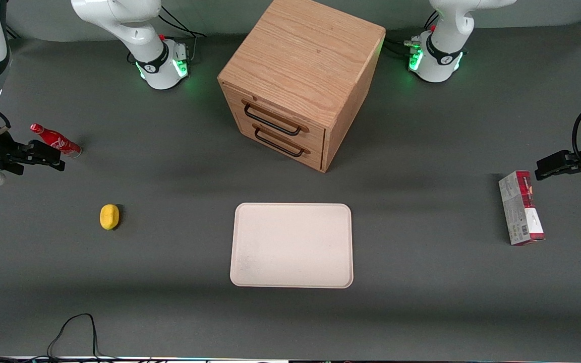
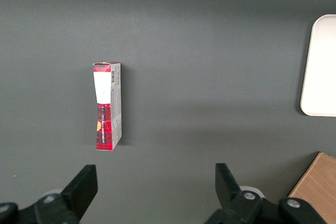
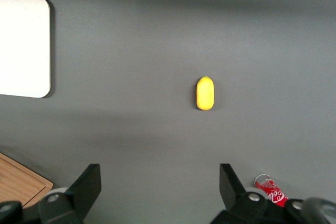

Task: Place coke bottle on tray
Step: 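Move the right gripper over the red Coca-Cola bottle lying on the table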

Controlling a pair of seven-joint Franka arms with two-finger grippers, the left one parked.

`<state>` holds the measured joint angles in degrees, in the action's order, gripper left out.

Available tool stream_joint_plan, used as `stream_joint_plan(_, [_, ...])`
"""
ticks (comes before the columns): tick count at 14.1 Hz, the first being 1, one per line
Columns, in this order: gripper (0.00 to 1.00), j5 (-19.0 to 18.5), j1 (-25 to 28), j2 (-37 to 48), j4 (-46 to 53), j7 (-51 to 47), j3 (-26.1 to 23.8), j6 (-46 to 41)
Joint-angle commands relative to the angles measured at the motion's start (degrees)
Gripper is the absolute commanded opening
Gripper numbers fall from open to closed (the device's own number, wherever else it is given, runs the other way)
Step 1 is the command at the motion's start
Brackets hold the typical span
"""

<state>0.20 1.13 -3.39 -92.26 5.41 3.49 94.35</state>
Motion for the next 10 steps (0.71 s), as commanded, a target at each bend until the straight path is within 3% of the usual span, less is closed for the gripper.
stream_joint_plan(1, [1.0,-0.5,0.5,0.3,0.1,-1.4,0.4,-0.6])
stream_joint_plan(6, [1.0,-0.8,-0.2,1.4,-1.0,-0.4,1.3,-1.3])
stream_joint_plan(10, [1.0,-1.9,-0.1,4.0,-1.8,8.4,14.0,-3.4])
